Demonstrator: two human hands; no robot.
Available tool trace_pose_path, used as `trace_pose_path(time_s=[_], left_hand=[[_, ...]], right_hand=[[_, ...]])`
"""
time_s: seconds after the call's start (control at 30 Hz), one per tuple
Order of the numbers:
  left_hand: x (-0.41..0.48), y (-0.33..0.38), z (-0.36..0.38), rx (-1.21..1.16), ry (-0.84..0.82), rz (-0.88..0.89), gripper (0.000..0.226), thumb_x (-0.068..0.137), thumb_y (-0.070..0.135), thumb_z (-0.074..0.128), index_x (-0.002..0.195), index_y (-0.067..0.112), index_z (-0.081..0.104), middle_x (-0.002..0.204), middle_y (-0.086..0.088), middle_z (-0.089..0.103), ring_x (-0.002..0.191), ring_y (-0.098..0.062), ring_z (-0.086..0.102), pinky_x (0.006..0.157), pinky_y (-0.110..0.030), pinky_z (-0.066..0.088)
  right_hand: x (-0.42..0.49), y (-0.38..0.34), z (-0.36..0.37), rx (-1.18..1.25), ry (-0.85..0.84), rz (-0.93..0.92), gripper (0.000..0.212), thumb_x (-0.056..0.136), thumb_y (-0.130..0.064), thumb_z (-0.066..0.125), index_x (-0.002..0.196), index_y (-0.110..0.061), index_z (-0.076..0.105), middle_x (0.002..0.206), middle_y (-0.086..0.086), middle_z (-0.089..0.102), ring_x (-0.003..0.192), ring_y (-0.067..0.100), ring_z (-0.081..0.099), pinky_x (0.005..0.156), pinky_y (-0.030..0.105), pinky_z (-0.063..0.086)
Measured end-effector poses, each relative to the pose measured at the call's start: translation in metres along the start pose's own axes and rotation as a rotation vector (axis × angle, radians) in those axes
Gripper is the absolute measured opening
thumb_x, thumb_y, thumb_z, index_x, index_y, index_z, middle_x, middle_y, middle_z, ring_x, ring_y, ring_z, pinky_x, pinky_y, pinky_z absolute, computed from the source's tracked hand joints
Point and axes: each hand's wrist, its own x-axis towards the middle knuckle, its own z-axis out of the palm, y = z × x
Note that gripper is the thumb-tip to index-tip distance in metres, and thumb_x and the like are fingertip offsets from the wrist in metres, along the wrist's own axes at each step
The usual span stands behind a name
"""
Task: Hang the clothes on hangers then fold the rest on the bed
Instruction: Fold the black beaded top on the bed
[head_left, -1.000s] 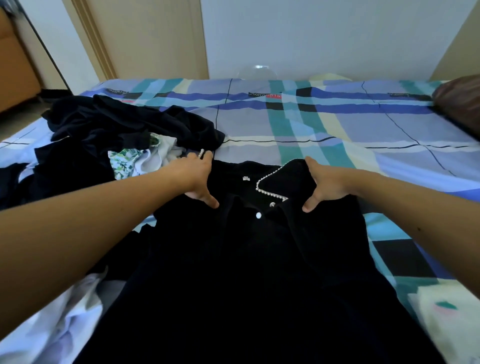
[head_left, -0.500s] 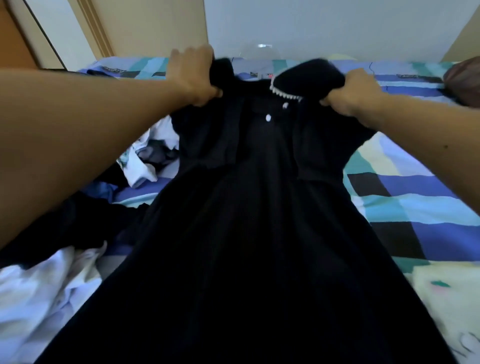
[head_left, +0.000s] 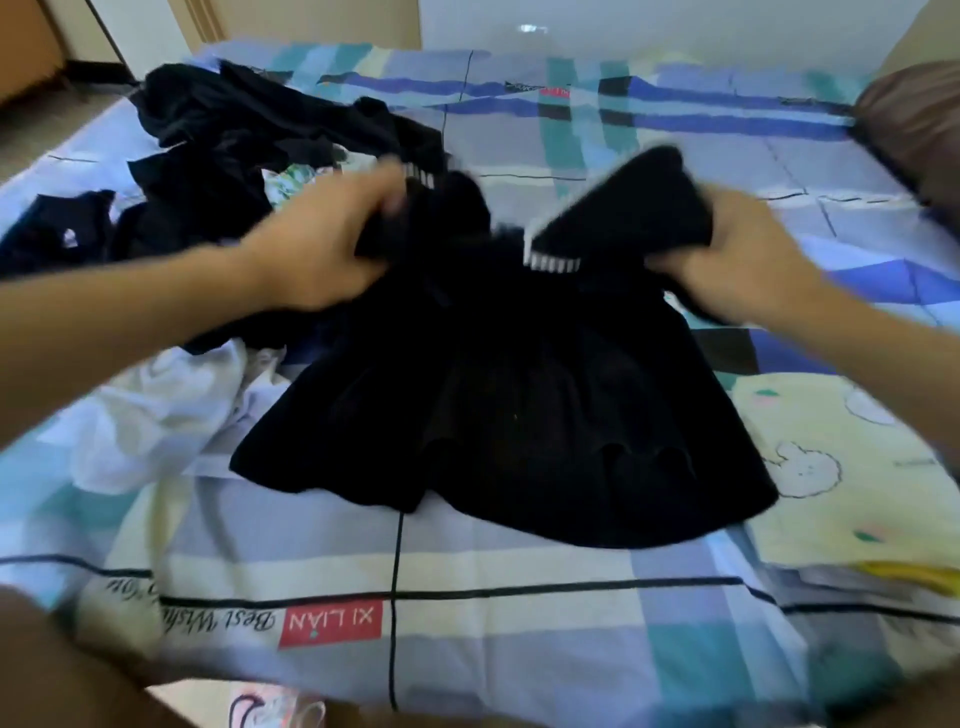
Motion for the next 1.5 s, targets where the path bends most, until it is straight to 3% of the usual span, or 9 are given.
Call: trace_pose_path(time_s=[0.2,0.37,0.47,0.63,0.77,0.87,1.0,1.23,1.5], left_hand=[[-0.103,0.006,0.037,0.078,-0.566,-0.117,0.063,0.066,0.028,0.078,0.108,0.031,0.032,0.081,0.008,0.055,0.074,-0.014,0.054,0.066,-0.037,0.046],[-0.087,0.026,0.008,-0.467,-0.607,-0.435,0.037,0.079,0.034,0.069,0.105,0.009,0.062,0.095,-0.004,0.065,0.077,-0.003,0.061,0.072,-0.016,0.048],[-0.076,0.041,-0.003,-0.370,-0.964,-0.591,0.077,0.080,0.076,0.044,0.102,0.009,0.076,0.110,-0.004,0.067,0.097,-0.014,0.058,0.100,-0.021,0.038],[-0.077,0.018,0.019,-0.097,-0.646,-0.506,0.068,0.096,0.068,0.032,0.075,0.017,0.071,0.068,0.009,0.067,0.070,-0.006,0.062,0.078,-0.026,0.045],[-0.054,-0.006,0.029,-0.139,-0.183,-0.378,0.049,0.091,0.056,0.059,0.132,0.029,0.053,0.077,0.006,0.068,0.068,-0.006,0.061,0.068,-0.029,0.049],[-0.029,-0.016,0.037,0.038,-0.245,-0.370,0.066,0.089,0.058,0.064,0.147,0.048,0.034,0.077,0.012,0.066,0.077,-0.010,0.063,0.071,-0.031,0.051],[0.010,-0.036,0.029,0.276,-0.253,-0.406,0.013,0.089,0.041,0.061,0.085,0.029,0.065,0.086,0.003,0.065,0.088,-0.027,0.065,0.075,-0.041,0.054],[0.015,-0.085,-0.031,0.930,-0.399,-0.628,0.030,0.092,0.025,0.051,0.119,0.018,0.064,0.127,-0.016,0.048,0.120,-0.039,0.043,0.098,-0.048,0.040],[0.038,-0.049,0.058,-0.155,-0.178,-0.824,0.067,0.093,0.052,0.063,0.137,0.002,0.053,0.127,-0.017,0.064,0.121,-0.036,0.059,0.090,-0.039,0.048]], right_hand=[[-0.081,0.036,0.008,-0.563,-1.055,0.126,0.027,0.071,-0.034,0.084,0.077,-0.031,0.058,0.076,-0.004,0.062,0.068,0.015,0.058,0.070,0.034,0.049],[-0.068,0.035,-0.002,-0.220,-0.476,0.170,0.022,0.087,-0.024,0.077,0.072,-0.022,0.061,0.063,-0.007,0.059,0.059,0.010,0.052,0.062,0.025,0.041],[-0.062,0.052,0.017,-0.147,-0.184,0.276,0.026,0.088,-0.036,0.076,0.101,-0.021,0.059,0.096,0.005,0.061,0.082,0.019,0.057,0.074,0.033,0.045],[-0.064,0.059,0.042,-0.285,-0.416,0.359,0.067,0.086,-0.051,0.074,0.140,-0.026,0.044,0.140,0.010,0.037,0.099,0.025,0.054,0.087,0.032,0.042],[-0.053,0.056,0.046,-0.241,-0.343,0.388,0.061,0.088,-0.049,0.072,0.137,-0.025,0.044,0.138,0.011,0.038,0.093,0.023,0.055,0.082,0.030,0.040],[-0.048,0.057,0.048,-0.243,-0.366,0.405,0.056,0.089,-0.049,0.072,0.133,-0.026,0.045,0.127,0.008,0.044,0.091,0.021,0.057,0.079,0.032,0.043],[-0.041,0.059,0.051,-0.256,-0.381,0.423,0.053,0.088,-0.049,0.071,0.130,-0.027,0.046,0.126,0.007,0.045,0.099,0.022,0.057,0.087,0.034,0.046],[-0.030,0.059,0.050,-0.134,-0.198,0.500,0.075,0.087,-0.042,0.077,0.146,-0.020,0.036,0.146,0.015,0.042,0.126,0.034,0.052,0.097,0.040,0.043],[0.014,0.077,0.052,0.538,-0.004,0.784,0.087,0.083,-0.050,0.078,0.151,-0.012,0.038,0.135,0.009,0.061,0.113,0.030,0.065,0.091,0.039,0.053]])
